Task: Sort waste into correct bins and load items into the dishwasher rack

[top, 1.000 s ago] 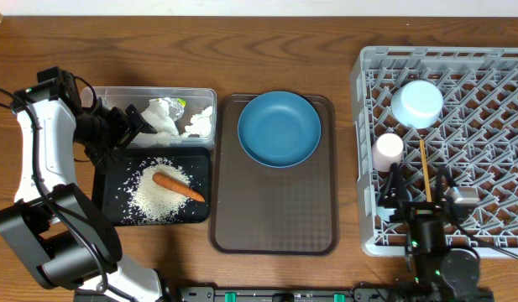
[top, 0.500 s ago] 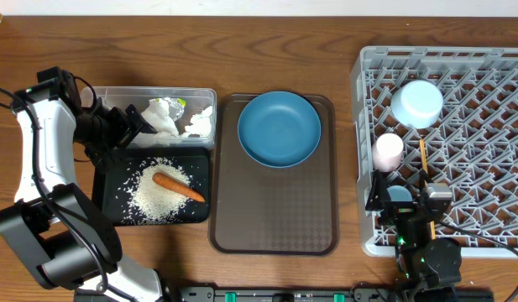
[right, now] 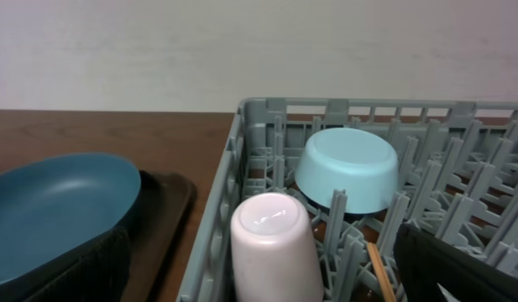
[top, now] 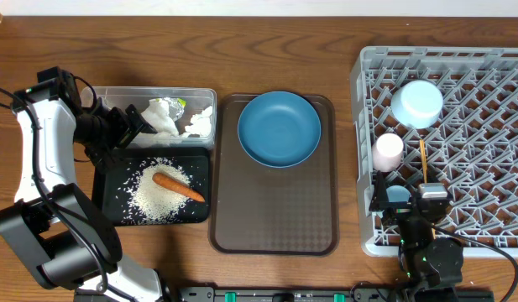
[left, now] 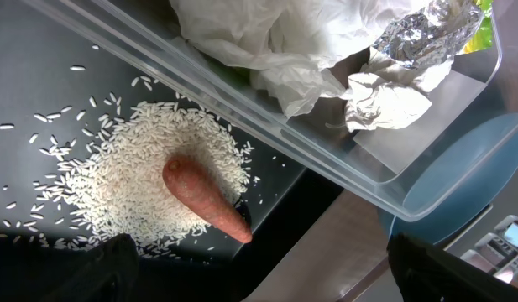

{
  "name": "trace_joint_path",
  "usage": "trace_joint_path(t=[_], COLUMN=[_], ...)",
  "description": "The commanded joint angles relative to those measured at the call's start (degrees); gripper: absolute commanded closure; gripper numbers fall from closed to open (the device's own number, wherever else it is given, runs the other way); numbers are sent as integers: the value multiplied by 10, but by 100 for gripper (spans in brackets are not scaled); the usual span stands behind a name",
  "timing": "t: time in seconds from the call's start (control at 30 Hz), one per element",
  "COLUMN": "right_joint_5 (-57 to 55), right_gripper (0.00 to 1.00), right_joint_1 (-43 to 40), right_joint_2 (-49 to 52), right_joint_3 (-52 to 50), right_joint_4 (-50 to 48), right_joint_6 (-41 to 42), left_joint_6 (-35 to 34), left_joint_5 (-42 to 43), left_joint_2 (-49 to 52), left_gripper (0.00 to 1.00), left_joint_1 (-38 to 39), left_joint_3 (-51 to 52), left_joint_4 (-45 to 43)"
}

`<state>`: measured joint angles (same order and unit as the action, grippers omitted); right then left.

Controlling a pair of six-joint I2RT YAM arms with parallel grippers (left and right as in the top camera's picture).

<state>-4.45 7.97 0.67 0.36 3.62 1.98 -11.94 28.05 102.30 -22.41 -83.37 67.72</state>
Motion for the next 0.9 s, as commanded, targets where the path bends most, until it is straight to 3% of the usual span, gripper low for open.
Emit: trace_joint_path(t=[0.0, 0.87], right_joint_5=[4, 4], right_gripper=[1, 1], right_joint_1=[-13, -43], right_joint_2=[-4, -4], right_joint_3=[-1, 0], right_joint_4=[3, 3], right_joint_6=[-16, -16], left_joint_6=[3, 3], left_joint_5=[-5, -5], left_joint_2=[-9, -9], left_gripper=[2, 2], left_joint_1=[-1, -1], left_joint_3=[-10, -10], left_joint_4=[4, 4])
